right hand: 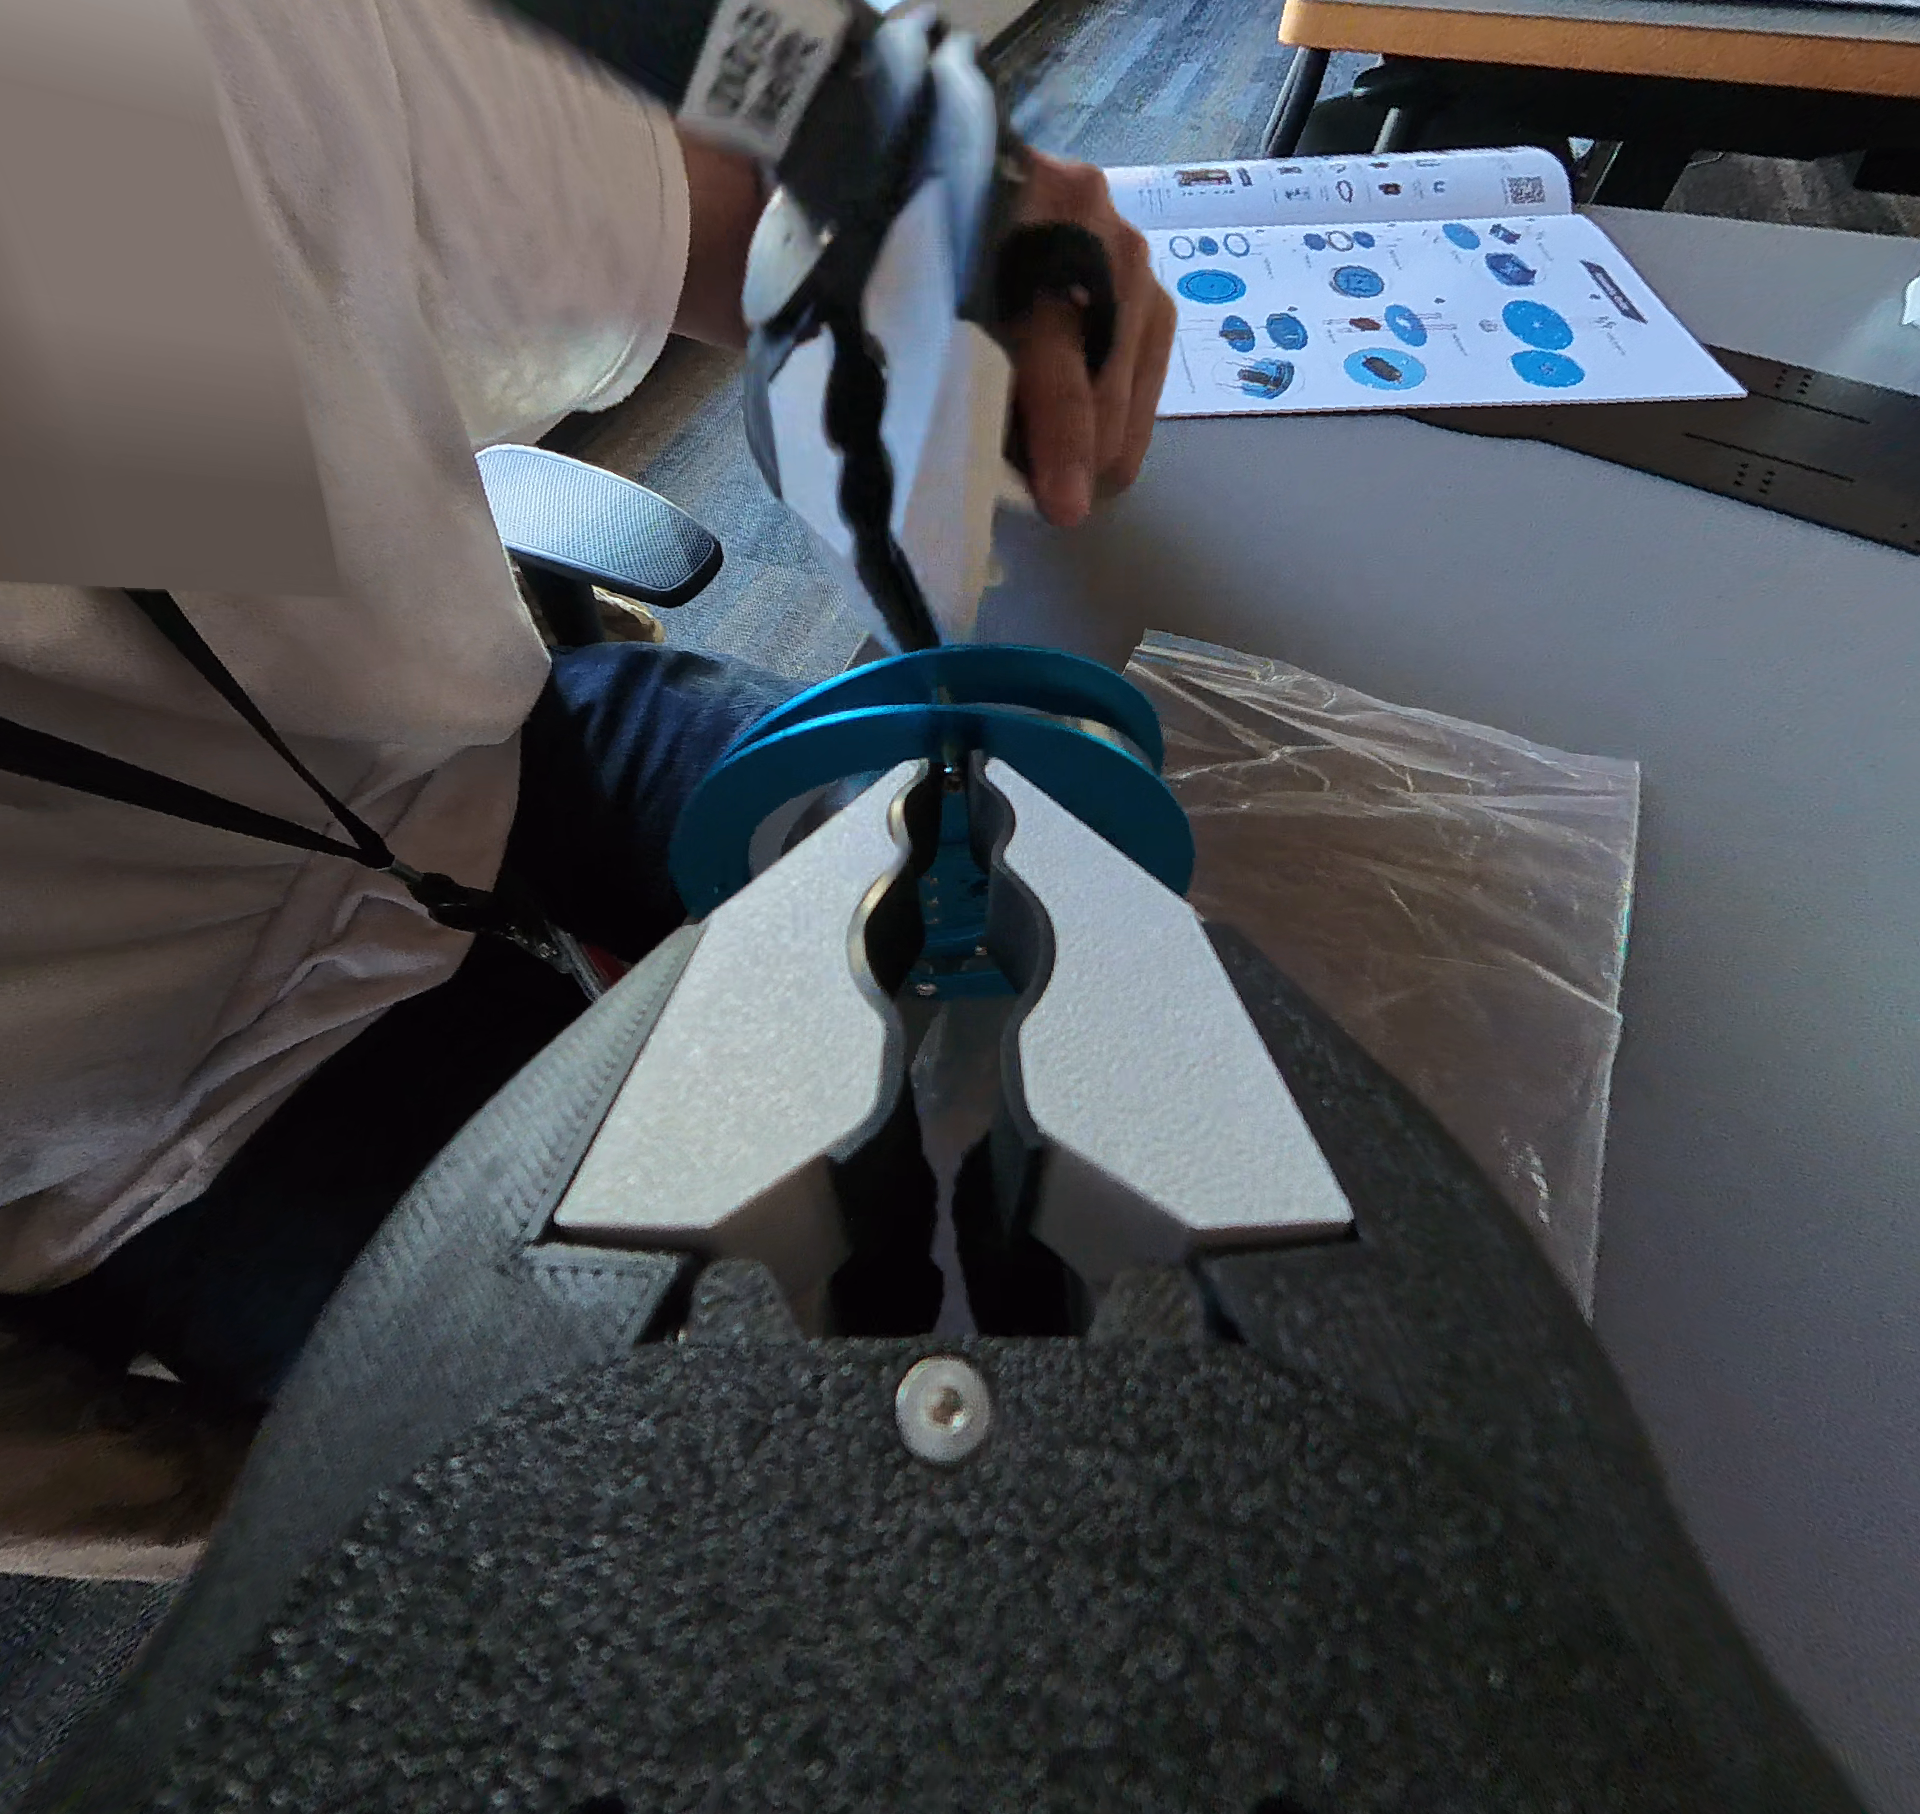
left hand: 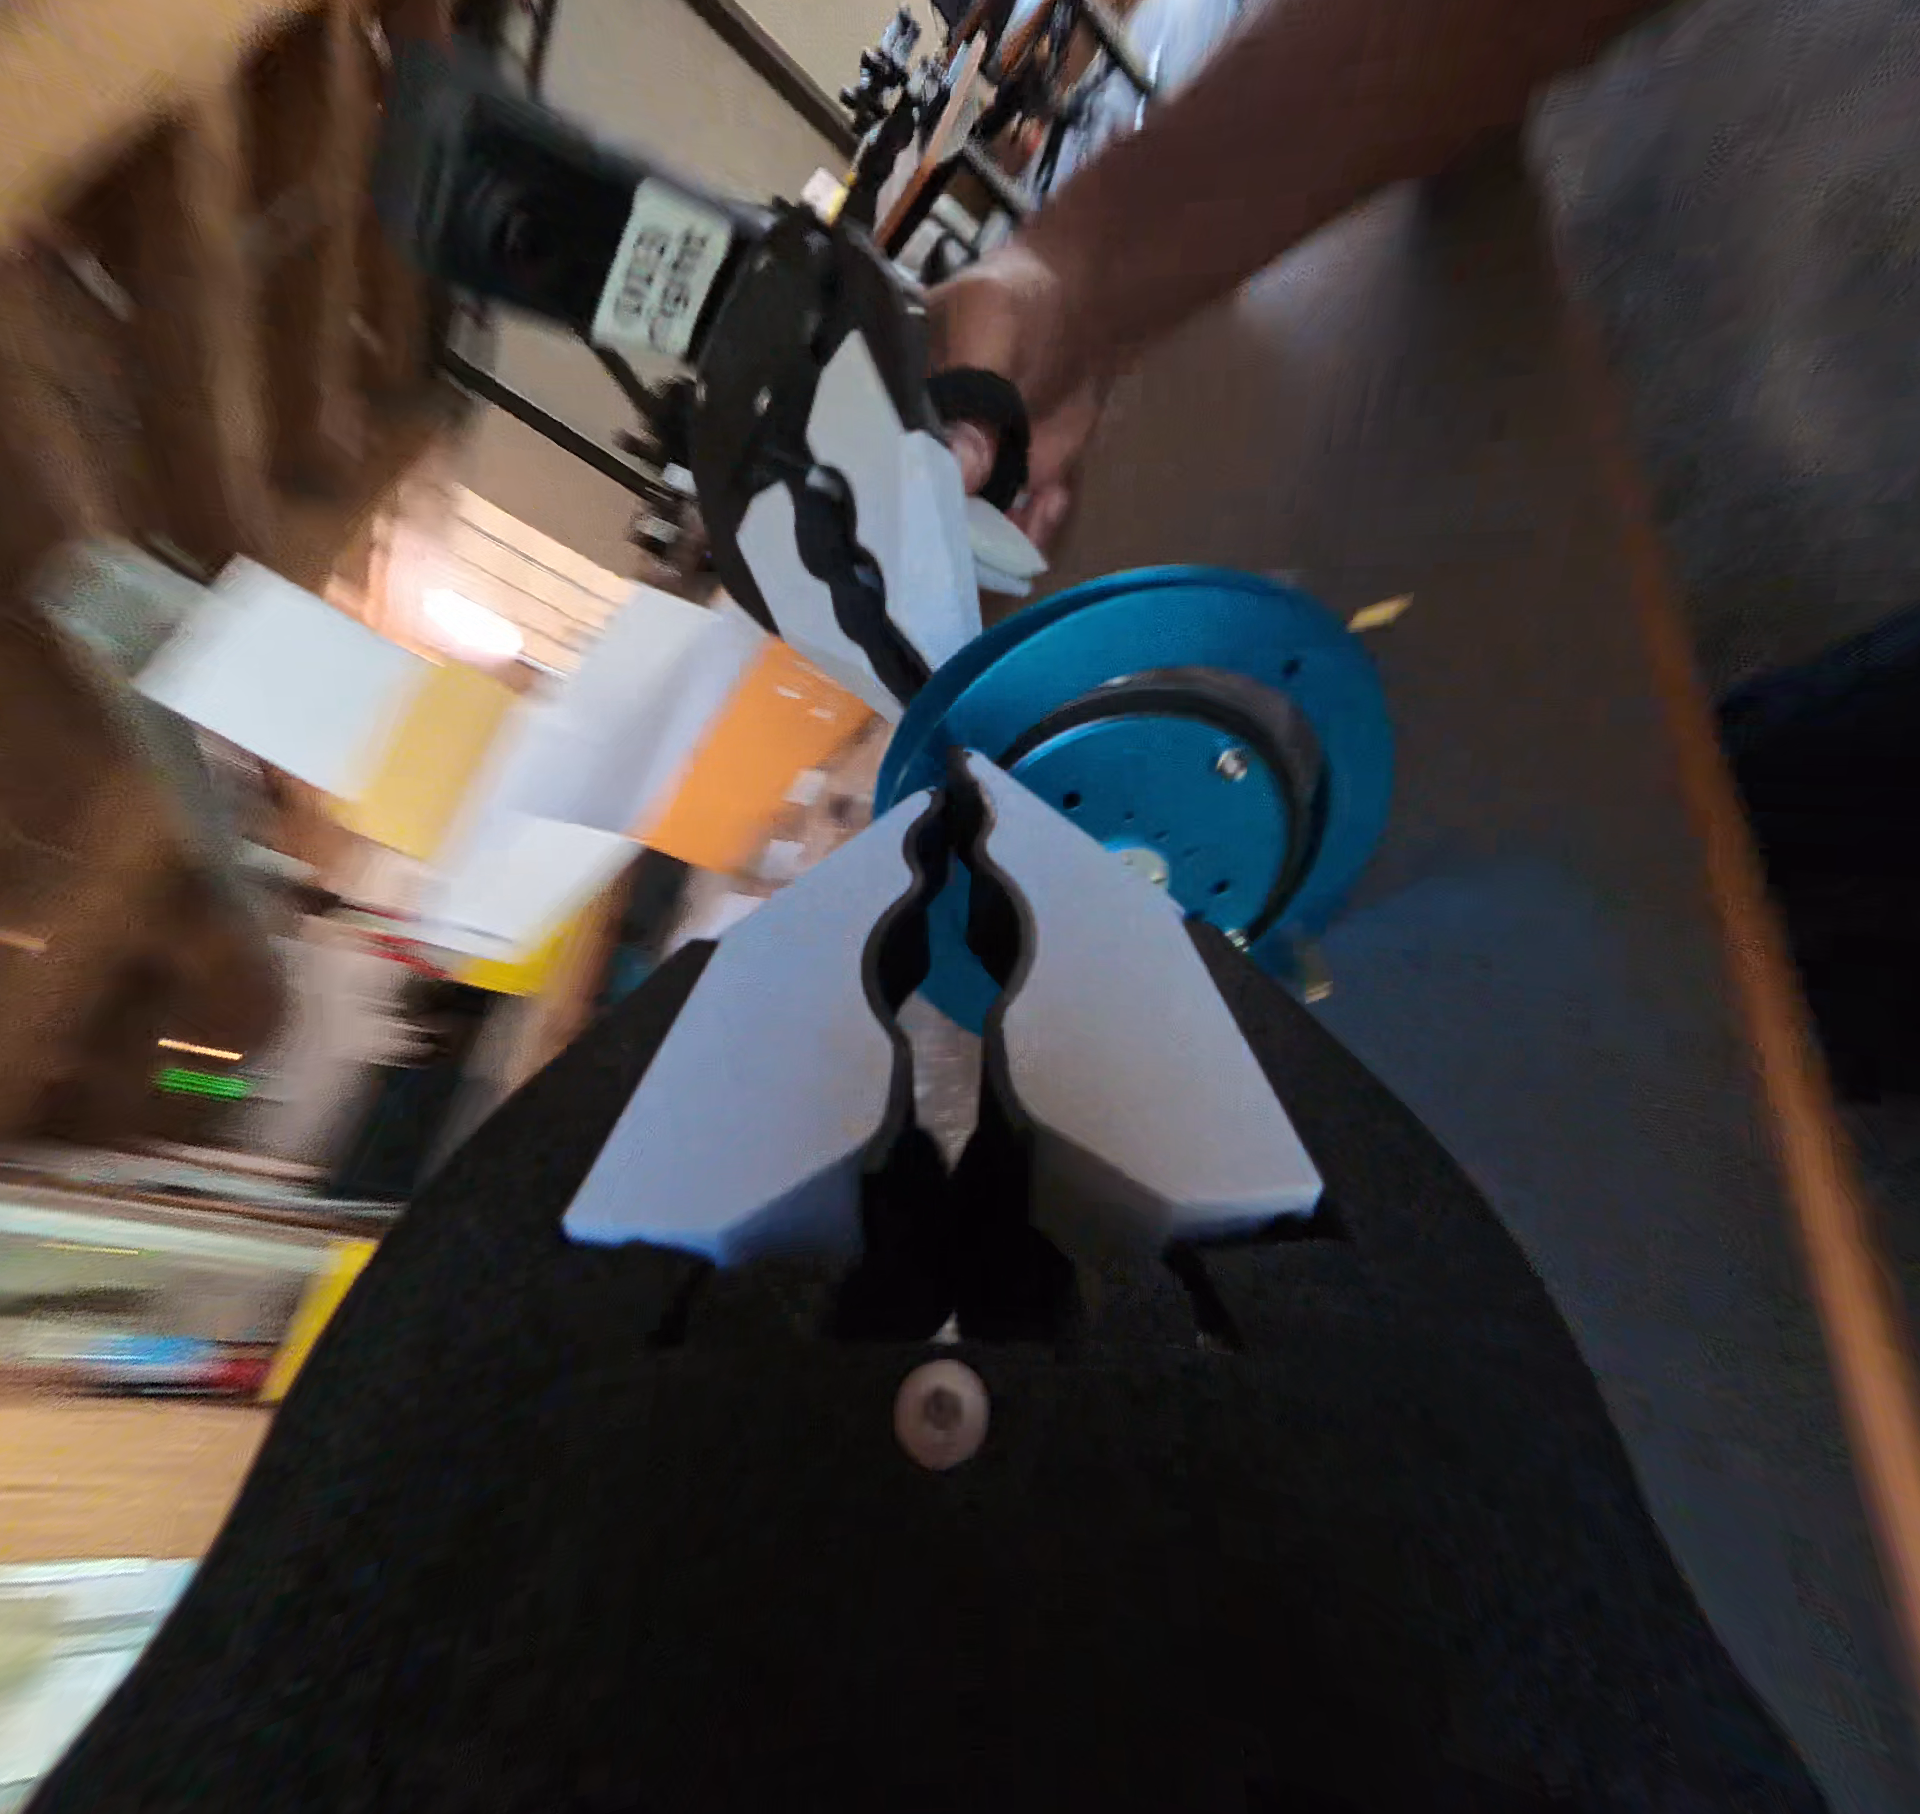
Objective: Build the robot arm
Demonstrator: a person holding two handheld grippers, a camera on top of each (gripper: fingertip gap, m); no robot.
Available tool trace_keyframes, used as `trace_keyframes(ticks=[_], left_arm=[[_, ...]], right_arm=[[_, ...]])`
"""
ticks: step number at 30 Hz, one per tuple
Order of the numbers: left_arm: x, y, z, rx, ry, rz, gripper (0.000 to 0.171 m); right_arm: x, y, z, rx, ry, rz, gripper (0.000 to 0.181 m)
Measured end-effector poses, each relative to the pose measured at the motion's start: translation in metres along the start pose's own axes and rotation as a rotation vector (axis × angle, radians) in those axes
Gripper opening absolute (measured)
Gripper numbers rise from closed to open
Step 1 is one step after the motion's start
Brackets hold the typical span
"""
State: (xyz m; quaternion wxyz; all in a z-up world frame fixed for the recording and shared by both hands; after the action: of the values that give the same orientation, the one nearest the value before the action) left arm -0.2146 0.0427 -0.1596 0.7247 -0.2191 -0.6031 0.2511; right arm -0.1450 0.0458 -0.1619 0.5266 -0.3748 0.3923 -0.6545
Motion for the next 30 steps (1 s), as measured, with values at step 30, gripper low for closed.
trace_keyframes(ticks=[30], left_arm=[[0.011,0.014,-0.005,0.025,0.556,1.166,0.005]], right_arm=[[0.003,0.002,-0.002,0.006,-0.028,-0.021,0.002]])
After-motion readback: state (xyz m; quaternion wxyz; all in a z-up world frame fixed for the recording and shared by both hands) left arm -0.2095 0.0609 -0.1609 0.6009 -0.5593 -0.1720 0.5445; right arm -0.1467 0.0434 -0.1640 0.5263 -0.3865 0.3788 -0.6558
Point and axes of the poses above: each gripper's, where its closed fingertips meet, z back along the fingers, y out of its underside, x = y × z across the jaws, the point moved 3 cm from there along z, back along the fingers, and after that the axes turned 3 degrees about -z, right-handed, at the moved point
